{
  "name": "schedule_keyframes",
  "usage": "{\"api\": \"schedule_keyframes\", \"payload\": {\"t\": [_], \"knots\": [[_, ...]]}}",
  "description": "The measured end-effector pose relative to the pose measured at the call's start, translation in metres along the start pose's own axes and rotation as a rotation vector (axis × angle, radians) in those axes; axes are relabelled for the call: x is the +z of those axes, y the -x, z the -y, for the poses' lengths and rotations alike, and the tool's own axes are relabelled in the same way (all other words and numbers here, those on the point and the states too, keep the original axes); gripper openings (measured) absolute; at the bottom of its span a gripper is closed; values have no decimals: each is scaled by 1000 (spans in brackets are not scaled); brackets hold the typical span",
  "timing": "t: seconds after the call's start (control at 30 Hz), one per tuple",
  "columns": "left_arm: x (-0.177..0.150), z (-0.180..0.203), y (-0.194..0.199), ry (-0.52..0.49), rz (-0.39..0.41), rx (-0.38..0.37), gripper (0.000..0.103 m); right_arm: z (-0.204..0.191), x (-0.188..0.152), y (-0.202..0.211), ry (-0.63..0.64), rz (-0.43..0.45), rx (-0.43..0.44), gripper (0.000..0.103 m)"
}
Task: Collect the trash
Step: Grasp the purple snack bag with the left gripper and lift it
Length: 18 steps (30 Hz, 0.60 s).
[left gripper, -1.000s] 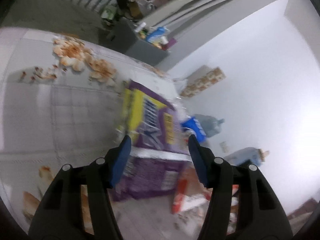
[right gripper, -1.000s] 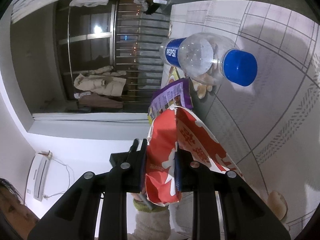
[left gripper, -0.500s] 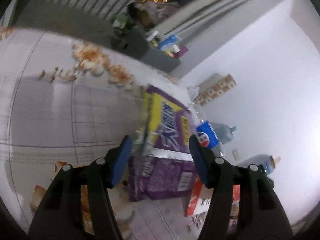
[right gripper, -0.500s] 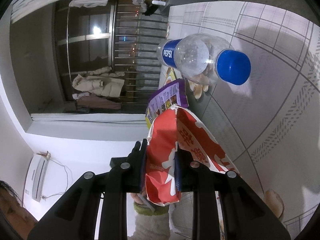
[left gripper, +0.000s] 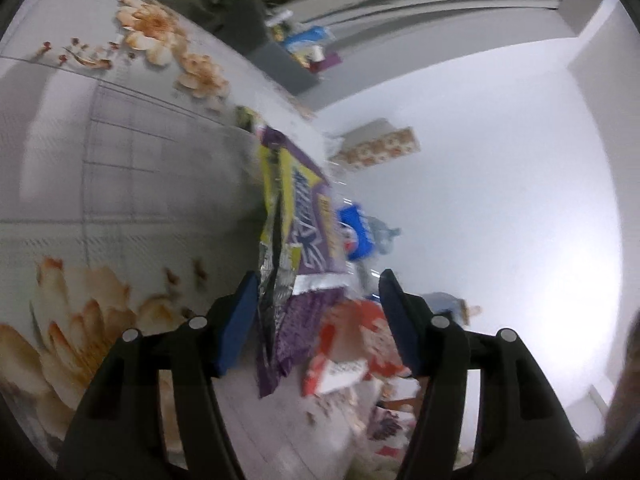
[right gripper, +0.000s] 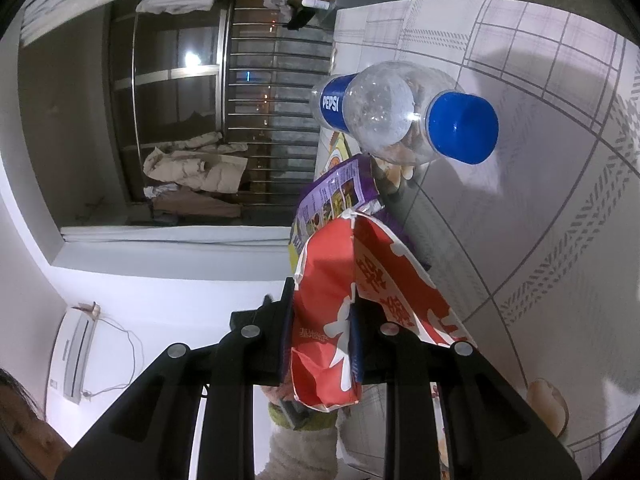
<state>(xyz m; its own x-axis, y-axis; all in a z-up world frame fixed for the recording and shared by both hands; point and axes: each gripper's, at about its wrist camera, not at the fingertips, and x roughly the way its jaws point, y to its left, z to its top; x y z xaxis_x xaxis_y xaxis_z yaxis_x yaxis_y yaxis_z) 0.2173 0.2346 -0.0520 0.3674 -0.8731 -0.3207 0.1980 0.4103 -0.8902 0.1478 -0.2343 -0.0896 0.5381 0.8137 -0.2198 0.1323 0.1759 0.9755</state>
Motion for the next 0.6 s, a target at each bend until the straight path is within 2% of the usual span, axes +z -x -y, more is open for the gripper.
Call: {"api": "schedule_keyframes", "payload": {"t": [0.1,0.27,0.4,0.53,0.6], "knots": [[-9,13,3,-48,-11,-54,51,0,0,0,2,1,1,23],[-24,31,-1,-145,-49,-90,48,2,-1,2,1,10,-8,23],[-31,30,-12,-161,-94,-95,37,4,-2,3,-13,19,-5,23],[-36,32,-19,-153,-115,-84,30,5,-4,3,-18,19,8,23],[-39,36,-20,-166,-105,-48,17,4,-4,4,-13,17,14,23]]}}
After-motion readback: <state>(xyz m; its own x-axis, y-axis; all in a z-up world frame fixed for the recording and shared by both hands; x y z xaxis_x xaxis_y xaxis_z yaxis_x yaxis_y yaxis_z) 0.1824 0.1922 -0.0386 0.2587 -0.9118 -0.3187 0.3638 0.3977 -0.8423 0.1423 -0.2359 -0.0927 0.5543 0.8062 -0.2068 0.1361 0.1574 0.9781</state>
